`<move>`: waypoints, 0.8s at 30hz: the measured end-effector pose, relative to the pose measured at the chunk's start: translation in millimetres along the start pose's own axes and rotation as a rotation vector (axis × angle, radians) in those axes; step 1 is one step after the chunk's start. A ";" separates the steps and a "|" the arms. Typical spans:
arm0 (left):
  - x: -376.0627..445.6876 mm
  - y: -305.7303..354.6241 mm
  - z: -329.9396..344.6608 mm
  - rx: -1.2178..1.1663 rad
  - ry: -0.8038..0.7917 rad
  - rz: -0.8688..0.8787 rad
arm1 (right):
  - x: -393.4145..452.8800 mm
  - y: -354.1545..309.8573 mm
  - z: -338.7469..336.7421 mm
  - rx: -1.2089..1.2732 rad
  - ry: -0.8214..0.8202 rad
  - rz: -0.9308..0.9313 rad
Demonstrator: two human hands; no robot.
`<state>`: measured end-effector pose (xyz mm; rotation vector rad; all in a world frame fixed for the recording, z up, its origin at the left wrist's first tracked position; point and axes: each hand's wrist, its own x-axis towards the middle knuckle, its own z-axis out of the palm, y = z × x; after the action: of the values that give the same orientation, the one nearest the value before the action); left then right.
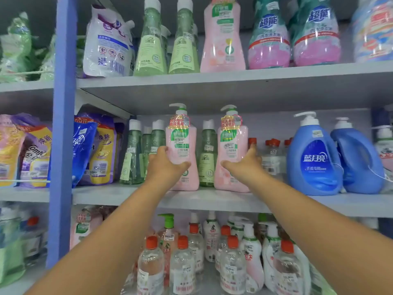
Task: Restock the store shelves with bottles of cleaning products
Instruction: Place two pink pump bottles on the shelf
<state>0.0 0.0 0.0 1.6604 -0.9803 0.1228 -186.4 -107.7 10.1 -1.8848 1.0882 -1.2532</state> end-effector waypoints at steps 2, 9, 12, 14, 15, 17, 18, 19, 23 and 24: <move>9.5 -7.4 1.2 -0.073 -0.020 0.002 | 10.6 1.8 7.8 0.049 0.029 0.008; 30.1 -34.7 -1.4 -0.426 -0.309 -0.151 | 35.5 29.8 26.7 0.235 0.085 -0.005; 31.5 -38.8 -3.6 -0.474 -0.340 -0.143 | 30.4 29.6 25.2 0.245 0.058 0.011; 26.5 -36.1 -4.2 -0.490 -0.342 -0.130 | 24.5 26.7 22.5 0.179 0.085 -0.002; 25.4 -35.5 -3.9 -0.506 -0.333 -0.129 | 21.7 25.0 20.8 0.149 0.096 -0.019; 21.7 -33.6 -5.9 -0.525 -0.321 -0.124 | 13.0 20.2 16.9 0.126 0.083 -0.031; 19.3 -32.9 -6.8 -0.523 -0.315 -0.116 | 7.5 17.0 14.8 0.146 0.070 -0.023; 16.9 -32.2 -7.4 -0.517 -0.304 -0.110 | 3.1 15.3 13.1 0.171 0.069 -0.017; -1.5 -23.4 -15.2 -0.452 -0.223 -0.064 | -20.9 2.1 5.2 0.197 0.054 -0.039; -7.2 -20.8 -18.0 -0.438 -0.201 -0.053 | -29.0 -1.7 2.5 0.212 0.039 -0.043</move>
<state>16.0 19.1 -13.5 1.3081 -1.0264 -0.2830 -189.6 -81.2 -1.6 -1.7385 0.8993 -1.3772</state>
